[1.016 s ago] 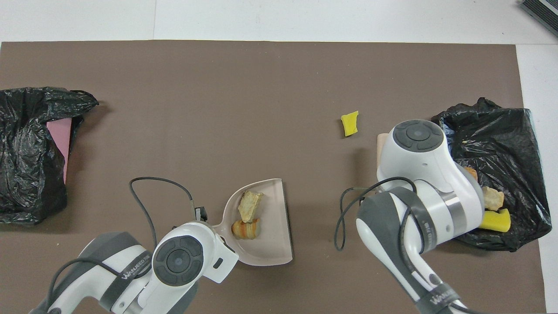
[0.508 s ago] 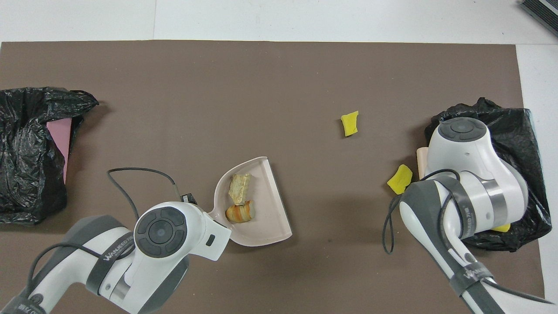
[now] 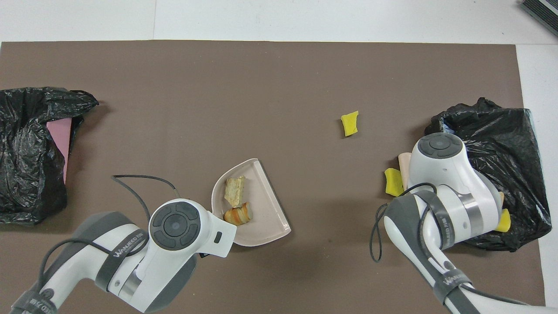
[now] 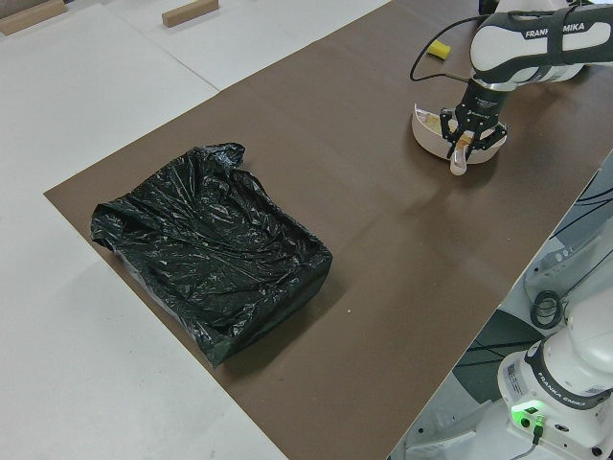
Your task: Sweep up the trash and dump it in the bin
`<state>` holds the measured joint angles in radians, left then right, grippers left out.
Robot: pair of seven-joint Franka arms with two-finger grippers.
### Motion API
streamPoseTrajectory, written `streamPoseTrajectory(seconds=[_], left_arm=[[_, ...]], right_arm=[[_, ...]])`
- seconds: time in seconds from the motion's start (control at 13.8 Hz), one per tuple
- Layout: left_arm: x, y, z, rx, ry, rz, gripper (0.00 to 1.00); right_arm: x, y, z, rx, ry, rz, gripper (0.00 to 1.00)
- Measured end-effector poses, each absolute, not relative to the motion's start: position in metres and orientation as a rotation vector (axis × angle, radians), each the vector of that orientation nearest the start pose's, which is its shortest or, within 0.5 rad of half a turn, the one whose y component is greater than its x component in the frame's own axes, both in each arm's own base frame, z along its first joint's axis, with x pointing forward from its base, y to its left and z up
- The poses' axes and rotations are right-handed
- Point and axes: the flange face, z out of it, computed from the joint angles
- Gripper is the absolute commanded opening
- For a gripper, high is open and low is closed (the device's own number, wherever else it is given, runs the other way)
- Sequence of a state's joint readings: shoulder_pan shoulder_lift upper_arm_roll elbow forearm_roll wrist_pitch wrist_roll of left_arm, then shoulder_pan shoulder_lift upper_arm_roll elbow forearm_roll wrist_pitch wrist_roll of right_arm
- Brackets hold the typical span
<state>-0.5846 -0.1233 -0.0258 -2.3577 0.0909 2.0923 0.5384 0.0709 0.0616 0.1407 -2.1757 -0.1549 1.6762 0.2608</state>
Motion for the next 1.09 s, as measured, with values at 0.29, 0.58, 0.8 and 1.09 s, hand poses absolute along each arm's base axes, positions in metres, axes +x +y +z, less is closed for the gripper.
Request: streamPoseTrajectory(seconds=[0.29, 0.58, 0.8, 1.09], left_arm=[[0.377, -0.284, 0.362, -2.444, 1.774, 0.225, 0.00], [0.377, -0.296, 0.363, -2.424, 1.795, 0.216, 0.00], [0.377, -0.296, 0.361, -2.424, 1.794, 0.222, 0.00], [0.378, -0.296, 0.361, -2.424, 1.794, 0.218, 0.00]], right_arm=[[0.471, 0.155, 0.344, -3.171, -0.096, 0.789, 0.00], [0.467, 0.221, 0.339, -3.063, -0.165, 0.741, 0.00], [0.457, 0.260, 0.355, -3.034, -0.208, 0.740, 0.00], [0.507, 0.222, 0.398, -3.119, -0.167, 0.636, 0.00]])
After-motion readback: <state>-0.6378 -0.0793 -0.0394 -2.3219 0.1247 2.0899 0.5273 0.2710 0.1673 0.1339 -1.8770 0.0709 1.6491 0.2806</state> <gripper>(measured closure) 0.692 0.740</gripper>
